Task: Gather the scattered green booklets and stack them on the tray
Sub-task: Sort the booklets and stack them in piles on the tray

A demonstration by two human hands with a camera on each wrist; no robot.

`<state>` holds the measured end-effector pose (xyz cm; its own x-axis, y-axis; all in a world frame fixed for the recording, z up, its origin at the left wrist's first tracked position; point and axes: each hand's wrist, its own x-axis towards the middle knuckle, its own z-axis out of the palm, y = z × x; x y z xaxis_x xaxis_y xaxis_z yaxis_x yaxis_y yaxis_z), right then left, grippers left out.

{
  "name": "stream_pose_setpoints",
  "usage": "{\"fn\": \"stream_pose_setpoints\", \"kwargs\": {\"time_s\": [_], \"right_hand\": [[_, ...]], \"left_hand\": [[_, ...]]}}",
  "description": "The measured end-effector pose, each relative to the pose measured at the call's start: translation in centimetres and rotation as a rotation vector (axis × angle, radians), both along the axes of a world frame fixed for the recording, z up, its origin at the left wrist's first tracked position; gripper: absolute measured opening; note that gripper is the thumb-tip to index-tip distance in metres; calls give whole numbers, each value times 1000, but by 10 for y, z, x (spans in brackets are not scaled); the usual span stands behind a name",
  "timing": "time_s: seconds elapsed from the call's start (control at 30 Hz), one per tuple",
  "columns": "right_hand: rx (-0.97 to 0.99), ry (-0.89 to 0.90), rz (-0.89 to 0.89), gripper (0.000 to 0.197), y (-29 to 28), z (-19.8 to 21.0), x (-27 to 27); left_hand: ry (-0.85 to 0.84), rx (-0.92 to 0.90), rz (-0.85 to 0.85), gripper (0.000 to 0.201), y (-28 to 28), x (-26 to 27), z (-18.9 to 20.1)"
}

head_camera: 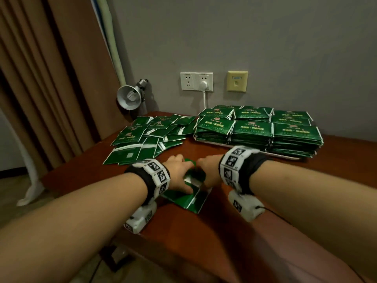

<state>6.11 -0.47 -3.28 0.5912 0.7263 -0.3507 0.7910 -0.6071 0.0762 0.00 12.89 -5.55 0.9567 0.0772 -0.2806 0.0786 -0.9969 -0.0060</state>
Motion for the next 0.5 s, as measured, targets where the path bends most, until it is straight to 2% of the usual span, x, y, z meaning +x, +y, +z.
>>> {"fn": "stream_pose_setpoints", "kwargs": {"time_s": [0.2, 0.33, 0.5], "right_hand": [[89, -72, -102, 84, -30, -36, -47], [75, -88, -139, 72, -52, -35, -62], [64, -66, -172, 73, -64, -34, -68]], "left_hand": [[-35, -35, 49, 76, -29, -41, -26], [-6, 36, 41, 81, -49, -50, -27], [-1, 55, 49, 80, -53, -52, -25]]}}
